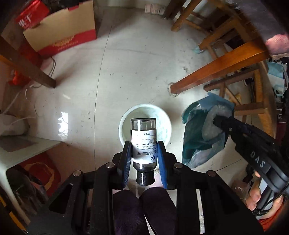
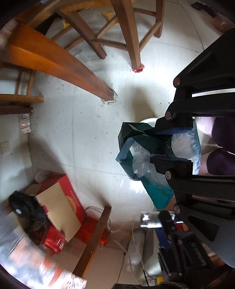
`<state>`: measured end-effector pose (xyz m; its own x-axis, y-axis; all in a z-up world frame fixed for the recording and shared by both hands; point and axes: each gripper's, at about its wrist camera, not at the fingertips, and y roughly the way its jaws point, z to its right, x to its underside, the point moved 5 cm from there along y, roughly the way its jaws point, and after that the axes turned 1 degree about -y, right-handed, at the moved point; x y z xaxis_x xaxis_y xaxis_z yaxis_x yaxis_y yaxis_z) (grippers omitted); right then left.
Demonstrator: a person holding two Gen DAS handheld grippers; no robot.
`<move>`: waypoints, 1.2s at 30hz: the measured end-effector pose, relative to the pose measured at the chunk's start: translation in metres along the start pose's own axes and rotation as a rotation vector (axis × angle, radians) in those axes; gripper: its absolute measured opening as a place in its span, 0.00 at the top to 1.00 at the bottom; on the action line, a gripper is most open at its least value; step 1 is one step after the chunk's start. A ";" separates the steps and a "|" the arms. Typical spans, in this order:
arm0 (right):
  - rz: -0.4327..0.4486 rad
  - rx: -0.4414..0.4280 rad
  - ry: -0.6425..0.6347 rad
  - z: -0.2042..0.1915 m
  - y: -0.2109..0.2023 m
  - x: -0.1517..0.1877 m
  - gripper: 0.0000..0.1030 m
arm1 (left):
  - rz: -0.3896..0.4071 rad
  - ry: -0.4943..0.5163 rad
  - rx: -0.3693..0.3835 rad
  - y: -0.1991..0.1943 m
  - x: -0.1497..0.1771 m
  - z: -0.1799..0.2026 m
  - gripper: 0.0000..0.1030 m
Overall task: Collect trash
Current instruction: 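Open the left tool over the bucket while the right tool releases the teal bag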
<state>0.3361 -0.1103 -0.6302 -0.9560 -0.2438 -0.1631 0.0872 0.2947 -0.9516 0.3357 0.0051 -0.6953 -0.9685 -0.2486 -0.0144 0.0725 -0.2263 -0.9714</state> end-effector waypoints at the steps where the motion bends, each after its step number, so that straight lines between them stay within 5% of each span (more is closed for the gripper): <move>1: -0.007 -0.003 0.006 0.002 0.011 0.001 0.82 | -0.009 -0.004 0.002 0.011 0.002 -0.005 0.73; 5: -0.027 -0.010 0.035 0.007 0.046 0.004 0.77 | -0.035 -0.009 0.002 0.045 0.005 -0.017 0.73; 8: -0.105 -0.067 0.071 0.007 0.068 0.008 0.54 | -0.048 -0.010 0.002 0.060 0.007 -0.018 0.73; 11: -0.153 -0.098 0.105 0.012 0.077 0.015 0.54 | -0.059 -0.018 0.012 0.073 0.007 -0.018 0.73; 26: -0.115 -0.029 0.059 0.024 0.030 0.012 0.50 | -0.076 0.003 0.070 0.076 -0.010 0.010 0.73; 31: -0.100 -0.023 0.059 0.018 0.009 0.008 0.50 | -0.064 -0.001 0.064 0.053 -0.014 0.021 0.62; 36: -0.081 -0.028 0.043 0.008 -0.026 -0.001 0.50 | -0.035 0.012 0.035 0.007 -0.015 0.030 0.62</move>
<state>0.3365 -0.1249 -0.6077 -0.9707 -0.2283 -0.0745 0.0022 0.3017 -0.9534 0.3580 -0.0209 -0.6952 -0.9734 -0.2284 0.0164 0.0465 -0.2674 -0.9625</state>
